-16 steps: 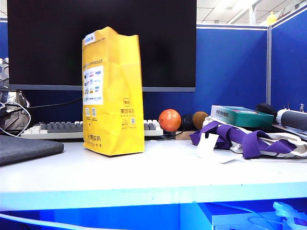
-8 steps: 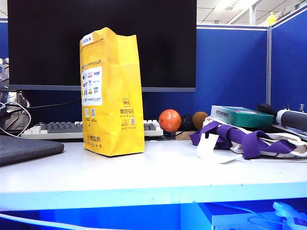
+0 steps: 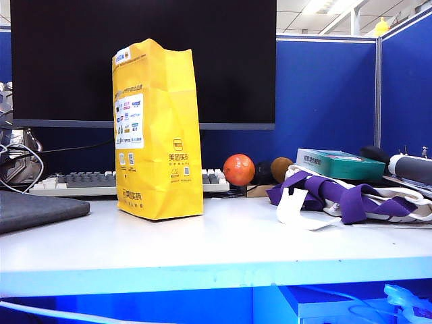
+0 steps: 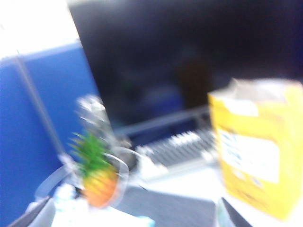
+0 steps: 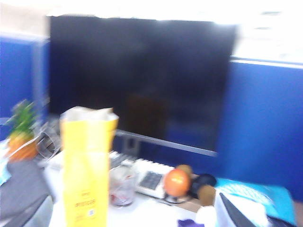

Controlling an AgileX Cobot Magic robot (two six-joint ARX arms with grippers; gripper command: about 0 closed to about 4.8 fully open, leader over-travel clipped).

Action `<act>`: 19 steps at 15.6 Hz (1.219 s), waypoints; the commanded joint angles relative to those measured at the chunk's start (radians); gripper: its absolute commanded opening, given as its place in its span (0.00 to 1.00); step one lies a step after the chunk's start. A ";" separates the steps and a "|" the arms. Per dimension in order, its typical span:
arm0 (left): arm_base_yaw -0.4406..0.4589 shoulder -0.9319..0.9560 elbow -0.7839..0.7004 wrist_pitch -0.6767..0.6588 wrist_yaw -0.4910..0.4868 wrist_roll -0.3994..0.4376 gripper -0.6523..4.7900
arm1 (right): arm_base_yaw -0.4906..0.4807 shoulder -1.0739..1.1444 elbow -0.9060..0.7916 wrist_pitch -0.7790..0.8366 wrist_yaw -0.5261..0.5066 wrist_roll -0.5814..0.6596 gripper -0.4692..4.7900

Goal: Pick up the green apple and throw it into the yellow paper bag.

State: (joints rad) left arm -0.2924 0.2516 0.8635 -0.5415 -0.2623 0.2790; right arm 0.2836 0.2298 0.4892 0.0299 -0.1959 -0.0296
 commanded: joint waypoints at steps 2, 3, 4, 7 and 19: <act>0.002 -0.062 -0.212 0.126 0.068 -0.124 1.00 | 0.006 -0.112 -0.114 0.056 0.040 0.169 0.96; 0.001 -0.076 -0.256 0.166 0.110 -0.141 1.00 | 0.006 -0.116 -0.129 0.057 0.037 0.169 0.96; 0.001 -0.082 -0.309 0.227 0.155 -0.155 1.00 | 0.006 -0.115 -0.150 0.056 0.037 0.169 0.96; 0.001 -0.082 -0.447 0.362 0.188 -0.217 1.00 | 0.007 -0.116 -0.195 0.056 0.014 0.191 0.96; 0.001 -0.082 -0.536 0.397 0.132 -0.444 1.00 | 0.005 -0.117 -0.278 0.001 -0.035 0.223 0.96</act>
State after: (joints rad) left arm -0.2924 0.1688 0.3233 -0.1539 -0.1333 -0.1585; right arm 0.2886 0.1135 0.2077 0.0277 -0.2287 0.1905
